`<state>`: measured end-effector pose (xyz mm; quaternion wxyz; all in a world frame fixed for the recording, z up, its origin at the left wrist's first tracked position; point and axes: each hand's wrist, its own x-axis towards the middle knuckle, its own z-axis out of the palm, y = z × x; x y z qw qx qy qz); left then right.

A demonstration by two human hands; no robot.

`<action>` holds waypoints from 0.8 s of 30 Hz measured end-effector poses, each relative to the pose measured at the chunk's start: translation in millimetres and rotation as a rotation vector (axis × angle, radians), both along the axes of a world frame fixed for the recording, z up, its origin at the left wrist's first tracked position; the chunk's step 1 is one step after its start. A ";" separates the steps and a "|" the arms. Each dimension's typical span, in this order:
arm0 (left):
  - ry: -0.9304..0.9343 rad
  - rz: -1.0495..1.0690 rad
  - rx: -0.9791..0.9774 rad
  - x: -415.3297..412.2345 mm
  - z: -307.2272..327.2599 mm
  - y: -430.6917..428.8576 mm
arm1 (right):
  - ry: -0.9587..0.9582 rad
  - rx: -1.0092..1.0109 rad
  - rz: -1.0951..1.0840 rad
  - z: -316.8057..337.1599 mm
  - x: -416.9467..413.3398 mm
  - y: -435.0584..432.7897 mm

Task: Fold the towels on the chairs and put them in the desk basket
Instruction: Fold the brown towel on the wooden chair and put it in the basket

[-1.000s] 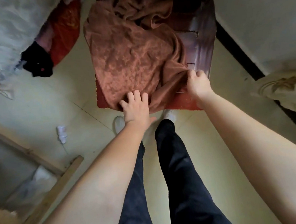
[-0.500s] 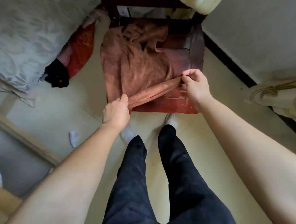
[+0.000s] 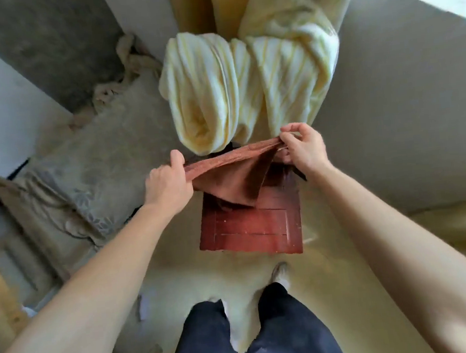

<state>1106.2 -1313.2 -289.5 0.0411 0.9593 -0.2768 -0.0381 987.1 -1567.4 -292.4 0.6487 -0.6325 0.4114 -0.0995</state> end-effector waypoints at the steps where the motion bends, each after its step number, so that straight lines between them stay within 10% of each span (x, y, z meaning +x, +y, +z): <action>1: -0.040 -0.016 -0.024 4.9 17.1 1.6 | -0.028 -0.007 0.001 18.3 -0.5 -0.4; 13: -0.210 -0.097 -0.487 9.5 208.2 53.4 | -0.410 -0.139 -0.216 225.1 -52.7 53.9; 24: 0.318 -0.052 -1.280 -19.5 263.0 84.4 | -0.382 -0.529 -0.405 262.6 -118.7 100.7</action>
